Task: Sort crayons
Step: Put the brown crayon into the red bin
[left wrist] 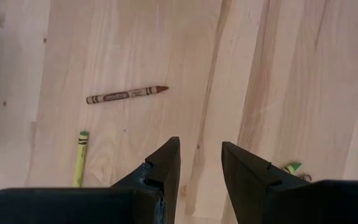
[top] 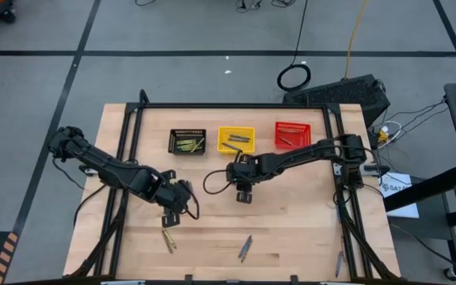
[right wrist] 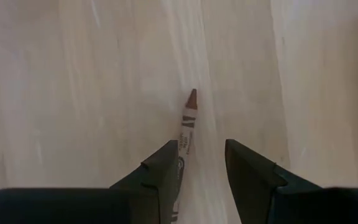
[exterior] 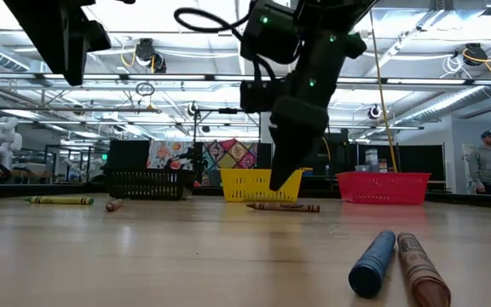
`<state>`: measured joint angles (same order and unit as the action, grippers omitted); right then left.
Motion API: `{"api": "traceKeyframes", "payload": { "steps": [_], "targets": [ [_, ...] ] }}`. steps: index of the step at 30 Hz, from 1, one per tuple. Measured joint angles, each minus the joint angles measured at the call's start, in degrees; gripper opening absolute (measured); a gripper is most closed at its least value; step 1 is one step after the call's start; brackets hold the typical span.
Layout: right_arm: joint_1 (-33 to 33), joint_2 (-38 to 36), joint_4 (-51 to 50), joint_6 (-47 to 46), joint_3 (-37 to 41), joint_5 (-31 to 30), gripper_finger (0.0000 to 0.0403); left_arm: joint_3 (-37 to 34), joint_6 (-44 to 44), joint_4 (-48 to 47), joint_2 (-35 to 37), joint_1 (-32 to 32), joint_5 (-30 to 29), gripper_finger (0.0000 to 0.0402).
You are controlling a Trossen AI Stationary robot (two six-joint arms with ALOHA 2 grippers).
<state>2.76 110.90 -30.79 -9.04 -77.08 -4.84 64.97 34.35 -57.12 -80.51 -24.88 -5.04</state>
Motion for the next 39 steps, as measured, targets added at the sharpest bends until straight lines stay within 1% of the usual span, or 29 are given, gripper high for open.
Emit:
{"api": "traceKeyframes", "payload": {
  "steps": [4,15,24,39],
  "targets": [
    [0.01,0.33,-0.11,-0.17,-0.02,-0.04,0.0121,0.0,1.35,-0.02,0.0,0.02,-0.2,0.0121],
    [0.31,0.39,-0.35,-2.63,0.0,0.28,0.0121,0.0,1.35,-0.24,0.0,0.0,-0.2,0.0121],
    [0.36,1.51,-0.32,-8.13,0.0,0.21,0.0121,0.0,1.33,-0.47,0.0,0.0,-0.22,0.0121],
    [0.75,3.5,-0.2,-8.47,0.04,0.37,0.0121,0.02,1.31,-0.7,0.01,0.0,-0.23,0.0121]
  ]
}}
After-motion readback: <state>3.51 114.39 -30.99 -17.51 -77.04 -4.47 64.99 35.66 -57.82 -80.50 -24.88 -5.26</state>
